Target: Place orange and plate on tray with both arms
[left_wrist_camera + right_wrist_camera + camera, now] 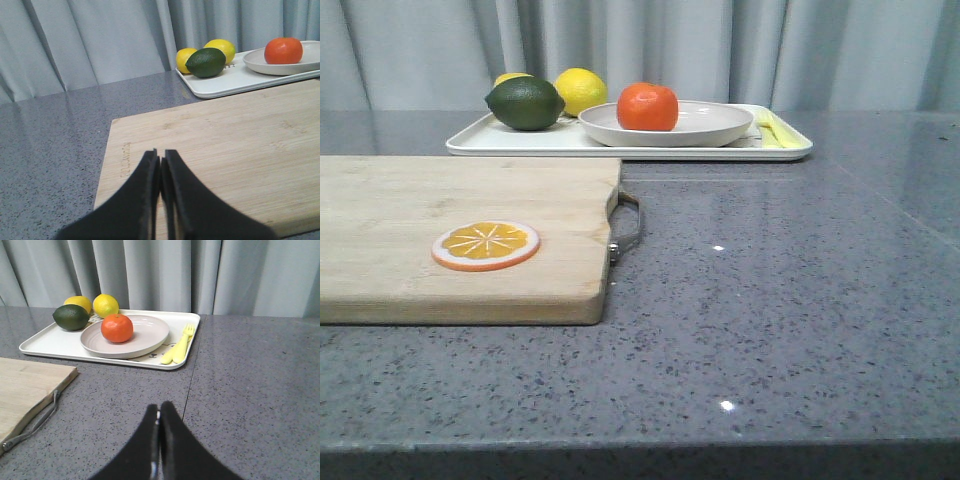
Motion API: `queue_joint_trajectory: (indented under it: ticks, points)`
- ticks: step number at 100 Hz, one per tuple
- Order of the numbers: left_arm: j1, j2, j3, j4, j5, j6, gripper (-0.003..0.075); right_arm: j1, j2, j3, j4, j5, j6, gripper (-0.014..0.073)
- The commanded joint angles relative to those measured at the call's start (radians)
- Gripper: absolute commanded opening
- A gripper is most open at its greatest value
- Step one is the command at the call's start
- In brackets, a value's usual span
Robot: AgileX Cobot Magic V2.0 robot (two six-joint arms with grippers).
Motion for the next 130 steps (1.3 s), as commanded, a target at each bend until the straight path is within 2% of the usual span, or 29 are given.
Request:
queue_joint_trajectory:
  ticks: [1,12,29,42,57,71,88,130]
  points:
    - [0.004,-0.034,0.008,0.001,-0.072,-0.012,-0.0019,-0.003,0.003,-0.027,0.003,-0.075,-0.012,-0.0068]
    - [0.004,-0.034,0.008,0.001,-0.072,-0.012,-0.0019,-0.003,0.003,-0.027,-0.001,-0.075,-0.012,-0.0068]
    - [0.004,-0.034,0.008,0.001,-0.072,-0.012,-0.0019,-0.003,0.003,0.008,-0.120,-0.082,0.002,-0.0068]
    - [0.004,-0.034,0.008,0.001,-0.072,-0.012,-0.0019,-0.003,-0.028,0.091,-0.236,-0.115,0.122,-0.0068]
    - [0.004,-0.034,0.008,0.001,-0.072,-0.012,-0.0019,-0.003,-0.117,0.226,-0.328,-0.238,0.245,-0.0068]
    - [0.004,-0.034,0.008,0.001,-0.072,-0.012,-0.0019,-0.003,-0.225,0.336,-0.333,-0.331,0.246,-0.0068]
    - [0.004,-0.034,0.008,0.001,-0.072,-0.012,-0.0019,-0.003,-0.345,0.421,-0.335,-0.339,0.246,-0.0068]
    - [0.004,-0.034,0.008,0.001,-0.072,-0.012,-0.0019,-0.003,-0.338,0.419,-0.354,-0.329,0.246,-0.0068]
